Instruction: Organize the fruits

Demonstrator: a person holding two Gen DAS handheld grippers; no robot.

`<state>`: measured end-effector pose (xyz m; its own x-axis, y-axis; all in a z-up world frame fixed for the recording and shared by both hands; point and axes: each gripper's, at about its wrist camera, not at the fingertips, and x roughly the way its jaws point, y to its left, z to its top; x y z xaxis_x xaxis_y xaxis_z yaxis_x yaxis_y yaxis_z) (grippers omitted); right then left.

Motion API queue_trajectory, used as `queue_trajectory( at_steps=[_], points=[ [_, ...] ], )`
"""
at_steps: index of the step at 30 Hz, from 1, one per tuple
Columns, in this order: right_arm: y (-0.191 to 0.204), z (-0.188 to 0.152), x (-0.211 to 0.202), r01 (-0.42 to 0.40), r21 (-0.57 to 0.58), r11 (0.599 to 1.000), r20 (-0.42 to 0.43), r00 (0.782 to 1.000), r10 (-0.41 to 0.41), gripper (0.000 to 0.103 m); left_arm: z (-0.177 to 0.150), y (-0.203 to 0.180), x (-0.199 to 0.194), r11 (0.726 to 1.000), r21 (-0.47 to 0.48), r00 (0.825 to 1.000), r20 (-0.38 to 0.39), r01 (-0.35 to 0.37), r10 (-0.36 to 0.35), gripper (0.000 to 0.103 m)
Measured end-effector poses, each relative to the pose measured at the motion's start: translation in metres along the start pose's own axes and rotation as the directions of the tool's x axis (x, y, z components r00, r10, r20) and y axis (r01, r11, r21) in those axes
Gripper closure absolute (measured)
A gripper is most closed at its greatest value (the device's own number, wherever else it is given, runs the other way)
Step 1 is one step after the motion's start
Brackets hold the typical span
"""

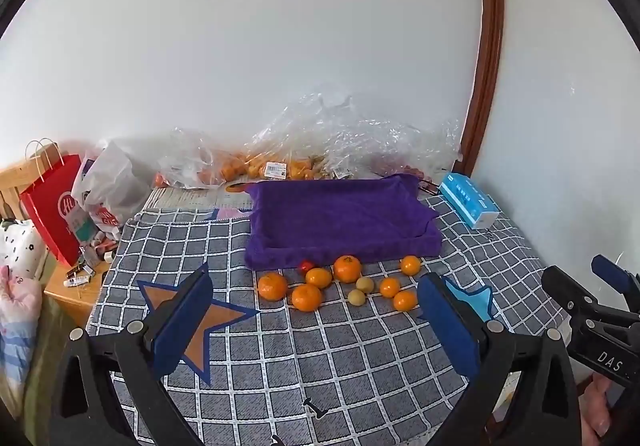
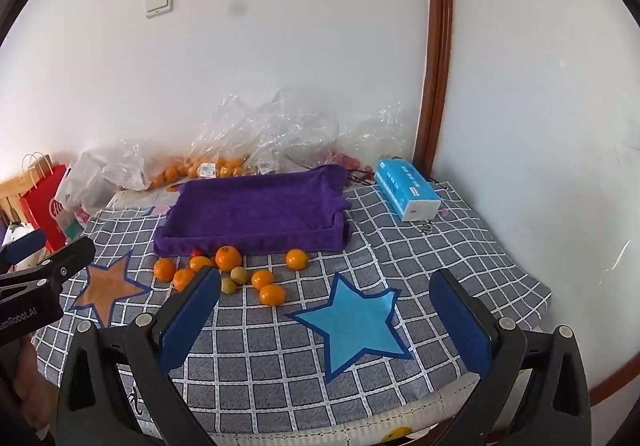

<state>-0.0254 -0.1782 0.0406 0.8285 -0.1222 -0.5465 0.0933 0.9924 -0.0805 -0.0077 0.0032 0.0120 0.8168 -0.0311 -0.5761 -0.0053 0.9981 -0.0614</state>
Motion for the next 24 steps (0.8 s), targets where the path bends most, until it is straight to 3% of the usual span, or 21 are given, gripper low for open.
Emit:
queue_trajectory(
  at_steps=[24],
  points=[
    [-0.0024, 0.0010, -0.0035, -0.012, 0.023, 1.000, -0.002, 1.000, 0.012, 0.000, -0.0064, 0.0016, -0.0003, 1.000, -0.017, 1.000, 0.005, 0.000, 0.000, 0.001]
  ],
)
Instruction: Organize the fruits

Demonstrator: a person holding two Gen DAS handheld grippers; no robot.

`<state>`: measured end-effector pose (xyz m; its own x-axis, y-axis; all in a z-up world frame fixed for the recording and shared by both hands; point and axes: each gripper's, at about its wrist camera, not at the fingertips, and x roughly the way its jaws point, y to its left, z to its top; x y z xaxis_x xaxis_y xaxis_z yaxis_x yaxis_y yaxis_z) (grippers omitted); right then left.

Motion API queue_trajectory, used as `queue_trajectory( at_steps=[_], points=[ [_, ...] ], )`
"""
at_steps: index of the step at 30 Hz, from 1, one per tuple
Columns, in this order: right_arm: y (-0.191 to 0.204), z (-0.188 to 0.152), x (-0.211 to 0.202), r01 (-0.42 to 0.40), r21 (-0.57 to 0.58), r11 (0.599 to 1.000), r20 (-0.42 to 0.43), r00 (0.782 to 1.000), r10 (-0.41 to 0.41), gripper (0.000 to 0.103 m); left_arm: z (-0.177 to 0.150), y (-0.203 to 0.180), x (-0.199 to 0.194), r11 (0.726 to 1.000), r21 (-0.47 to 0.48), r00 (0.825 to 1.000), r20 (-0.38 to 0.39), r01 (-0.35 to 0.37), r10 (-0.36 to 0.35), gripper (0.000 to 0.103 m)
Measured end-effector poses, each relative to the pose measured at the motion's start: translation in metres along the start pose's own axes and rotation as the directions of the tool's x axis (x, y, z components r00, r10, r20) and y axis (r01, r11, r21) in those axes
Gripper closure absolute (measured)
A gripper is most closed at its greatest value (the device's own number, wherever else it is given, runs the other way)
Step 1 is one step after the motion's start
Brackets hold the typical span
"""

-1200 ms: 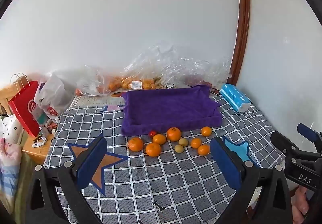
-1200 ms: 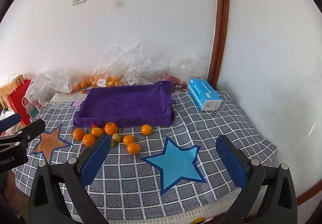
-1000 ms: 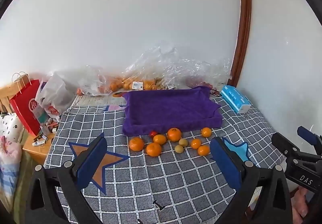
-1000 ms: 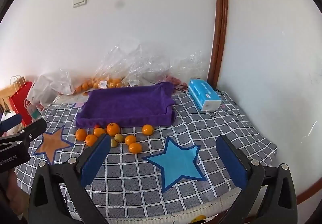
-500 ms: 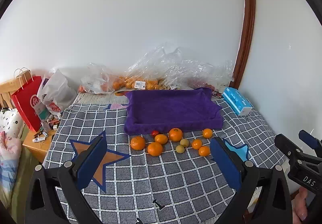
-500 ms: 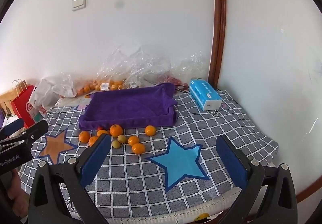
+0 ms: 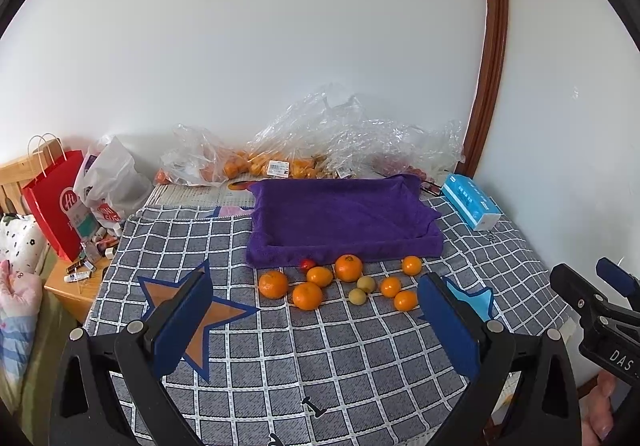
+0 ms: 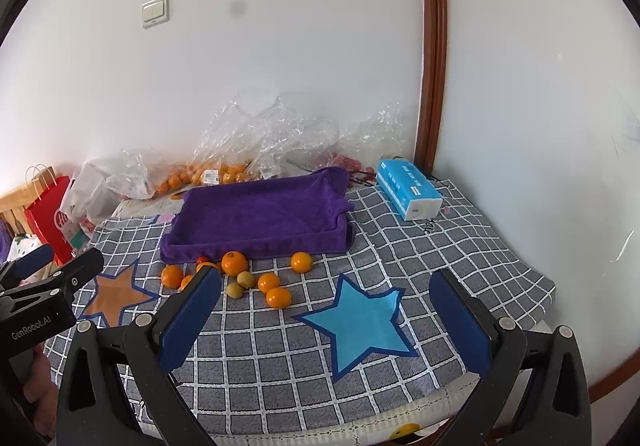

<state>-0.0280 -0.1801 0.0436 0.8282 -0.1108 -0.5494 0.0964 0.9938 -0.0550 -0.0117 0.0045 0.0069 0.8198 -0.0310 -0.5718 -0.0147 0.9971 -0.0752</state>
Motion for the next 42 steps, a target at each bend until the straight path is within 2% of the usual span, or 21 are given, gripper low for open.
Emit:
queue_trajectory(
  at_steps=[18, 42],
  points=[
    [0.005, -0.003, 0.004, -0.014, -0.001, 1.000, -0.010, 1.000, 0.014, 0.000, -0.001, 0.003, 0.004, 1.000, -0.003, 1.000, -0.005, -0.013, 0.013, 0.001],
    [0.006, -0.004, 0.006, -0.015, 0.002, 1.000, -0.017, 1.000, 0.015, 0.000, -0.003, 0.010, 0.005, 0.999, -0.034, 1.000, -0.009, 0.016, -0.017, 0.001]
  ],
)
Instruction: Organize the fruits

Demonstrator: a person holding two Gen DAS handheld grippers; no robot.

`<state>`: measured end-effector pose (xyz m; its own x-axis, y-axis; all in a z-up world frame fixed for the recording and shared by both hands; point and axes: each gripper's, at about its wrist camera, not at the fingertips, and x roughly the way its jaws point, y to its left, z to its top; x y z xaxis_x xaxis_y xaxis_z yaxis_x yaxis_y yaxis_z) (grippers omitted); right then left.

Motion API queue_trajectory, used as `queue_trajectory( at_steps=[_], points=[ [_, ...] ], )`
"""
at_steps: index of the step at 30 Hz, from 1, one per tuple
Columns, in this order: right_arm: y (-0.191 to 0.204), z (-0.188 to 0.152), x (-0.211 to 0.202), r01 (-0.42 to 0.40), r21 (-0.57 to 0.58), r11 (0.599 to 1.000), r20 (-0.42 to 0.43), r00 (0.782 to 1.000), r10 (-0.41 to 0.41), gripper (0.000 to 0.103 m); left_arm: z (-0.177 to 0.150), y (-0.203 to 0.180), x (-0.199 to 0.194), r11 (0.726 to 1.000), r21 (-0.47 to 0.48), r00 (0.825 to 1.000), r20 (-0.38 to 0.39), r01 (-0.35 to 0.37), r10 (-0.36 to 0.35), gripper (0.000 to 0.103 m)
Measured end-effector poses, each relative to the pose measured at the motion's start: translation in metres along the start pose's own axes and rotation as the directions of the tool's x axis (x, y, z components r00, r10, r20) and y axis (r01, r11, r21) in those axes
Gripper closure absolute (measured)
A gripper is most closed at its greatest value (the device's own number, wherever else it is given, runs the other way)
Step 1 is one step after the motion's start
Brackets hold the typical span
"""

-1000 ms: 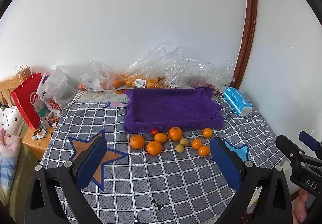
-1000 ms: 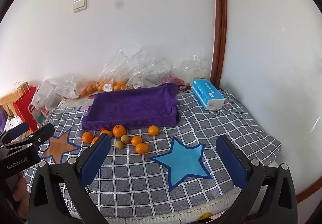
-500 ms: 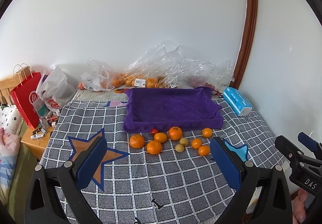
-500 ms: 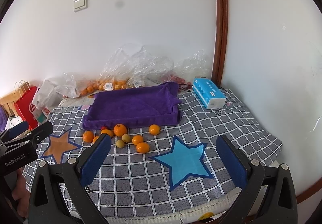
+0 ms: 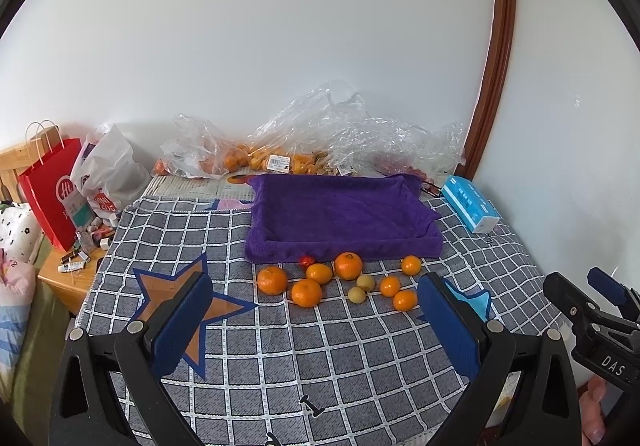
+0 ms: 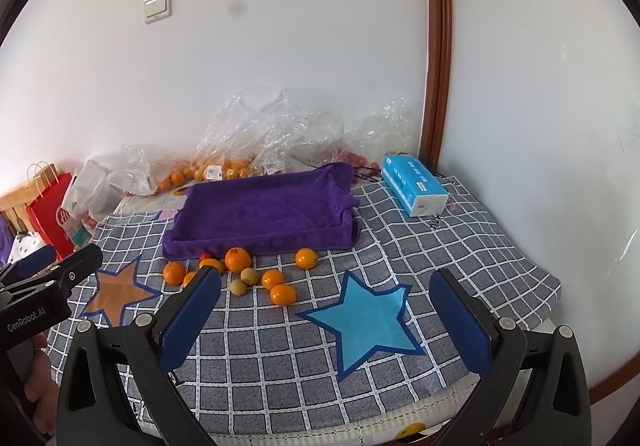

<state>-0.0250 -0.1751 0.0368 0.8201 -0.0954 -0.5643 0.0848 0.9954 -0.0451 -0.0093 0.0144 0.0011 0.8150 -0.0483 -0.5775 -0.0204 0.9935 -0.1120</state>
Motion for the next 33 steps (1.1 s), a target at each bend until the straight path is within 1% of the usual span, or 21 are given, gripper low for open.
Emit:
queue_trajectory(
  at_steps=[4, 8, 12, 15, 17, 19, 23, 28, 33],
  points=[
    [0.001, -0.002, 0.001, -0.006, -0.008, 1.000, 0.005, 1.000, 0.007, 0.000, -0.002, 0.001, 0.002, 1.000, -0.004, 1.000, -0.001, 0.006, -0.006, 0.001],
    [0.001, -0.003, 0.005, -0.005, -0.014, 1.000, -0.002, 1.000, 0.005, 0.000, -0.001, 0.001, 0.008, 1.000, 0.012, 1.000, -0.012, 0.011, -0.011, 0.001],
    [0.000, -0.002, 0.011, -0.005, -0.012, 1.000, -0.014, 1.000, 0.005, 0.000, 0.001, 0.002, 0.009, 0.999, 0.014, 1.000, -0.004, 0.029, -0.029, 0.001],
    [-0.002, -0.001, 0.016, -0.015, -0.011, 1.000, -0.015, 1.000, 0.015, 0.000, 0.002, 0.004, 0.013, 1.000, 0.013, 1.000, -0.003, 0.029, -0.029, 0.001],
    [-0.001, -0.001, 0.020, -0.005, -0.016, 1.000, -0.021, 1.000, 0.005, 0.000, 0.004, 0.005, 0.016, 1.000, 0.011, 1.000, -0.002, 0.026, -0.026, 0.001],
    [0.000, 0.001, 0.026, 0.012, -0.015, 1.000, -0.031, 0.999, -0.012, 0.000, 0.005, 0.006, 0.021, 0.999, 0.010, 0.999, -0.006, 0.039, -0.039, 0.001],
    [0.002, 0.003, 0.041, 0.042, -0.029, 0.999, -0.042, 0.998, -0.043, 0.000, 0.006, 0.009, 0.032, 0.999, 0.005, 0.999, -0.005, 0.043, -0.043, 0.001],
    [0.003, 0.004, 0.076, 0.052, -0.065, 0.996, -0.110, 0.992, -0.059, 0.000, 0.006, 0.015, 0.056, 0.999, 0.007, 0.999, -0.014, 0.040, -0.040, 0.001],
    [0.000, -0.006, 0.114, 0.039, -0.029, 0.999, -0.155, 0.987, -0.043, 0.000, 0.002, 0.028, 0.087, 1.000, -0.003, 0.999, -0.046, 0.030, -0.030, 0.001]
  ],
)
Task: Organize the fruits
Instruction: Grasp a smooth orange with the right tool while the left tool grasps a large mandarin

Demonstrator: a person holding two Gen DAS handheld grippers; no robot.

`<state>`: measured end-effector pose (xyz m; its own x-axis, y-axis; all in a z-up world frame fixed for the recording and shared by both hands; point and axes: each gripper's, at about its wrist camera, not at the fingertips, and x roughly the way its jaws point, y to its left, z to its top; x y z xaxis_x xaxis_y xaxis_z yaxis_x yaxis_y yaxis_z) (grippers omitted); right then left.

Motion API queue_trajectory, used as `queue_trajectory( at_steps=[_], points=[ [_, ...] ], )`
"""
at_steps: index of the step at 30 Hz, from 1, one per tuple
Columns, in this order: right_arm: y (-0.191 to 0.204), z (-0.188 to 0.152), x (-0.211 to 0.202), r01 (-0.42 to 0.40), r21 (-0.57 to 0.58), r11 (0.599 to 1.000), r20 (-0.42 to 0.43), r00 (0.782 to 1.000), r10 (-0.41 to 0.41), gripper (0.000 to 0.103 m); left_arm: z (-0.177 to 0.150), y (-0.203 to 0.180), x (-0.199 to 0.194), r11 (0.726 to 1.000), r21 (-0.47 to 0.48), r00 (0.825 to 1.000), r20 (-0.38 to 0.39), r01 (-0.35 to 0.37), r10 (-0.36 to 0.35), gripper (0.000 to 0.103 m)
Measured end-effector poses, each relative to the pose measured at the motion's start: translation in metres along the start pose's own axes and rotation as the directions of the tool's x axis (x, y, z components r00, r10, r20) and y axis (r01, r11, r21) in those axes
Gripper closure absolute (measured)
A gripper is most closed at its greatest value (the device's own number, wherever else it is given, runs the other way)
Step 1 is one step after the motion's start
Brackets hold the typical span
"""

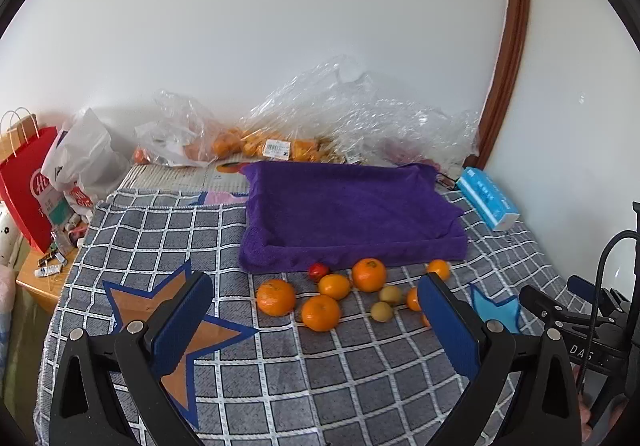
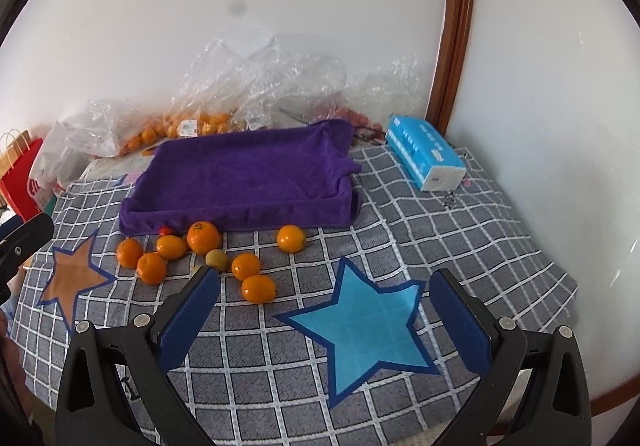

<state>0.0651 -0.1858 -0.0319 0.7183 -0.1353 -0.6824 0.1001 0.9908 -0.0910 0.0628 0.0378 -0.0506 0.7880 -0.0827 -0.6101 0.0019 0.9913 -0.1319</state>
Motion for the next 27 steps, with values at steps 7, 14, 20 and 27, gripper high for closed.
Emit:
queue_trajectory(
  at_steps=[7, 14, 20, 27],
  points=[
    [0.001, -0.009, 0.041, -0.020, 0.015, 1.000, -0.027, 0.999, 0.021, 0.000, -0.009, 0.024, 0.040, 0.998, -0.009, 0.996, -0.077, -0.056, 0.055, 0.001],
    [-0.004, -0.022, 0.070, -0.082, 0.050, 0.995, -0.077, 0.993, 0.085, 0.009, -0.023, 0.053, 0.069, 0.995, -0.060, 0.990, -0.121, -0.084, 0.076, 0.001],
    [0.005, -0.030, 0.091, -0.186, 0.067, 0.980, -0.114, 0.975, 0.193, 0.025, -0.032, 0.061, 0.085, 0.993, -0.087, 0.984, -0.168, -0.078, 0.062, 0.001],
    [0.029, -0.039, 0.117, -0.254, 0.017, 0.967, -0.151, 0.956, 0.253, 0.034, -0.041, 0.058, 0.090, 0.996, -0.082, 0.983, -0.186, -0.023, 0.007, 0.002]
  ],
)
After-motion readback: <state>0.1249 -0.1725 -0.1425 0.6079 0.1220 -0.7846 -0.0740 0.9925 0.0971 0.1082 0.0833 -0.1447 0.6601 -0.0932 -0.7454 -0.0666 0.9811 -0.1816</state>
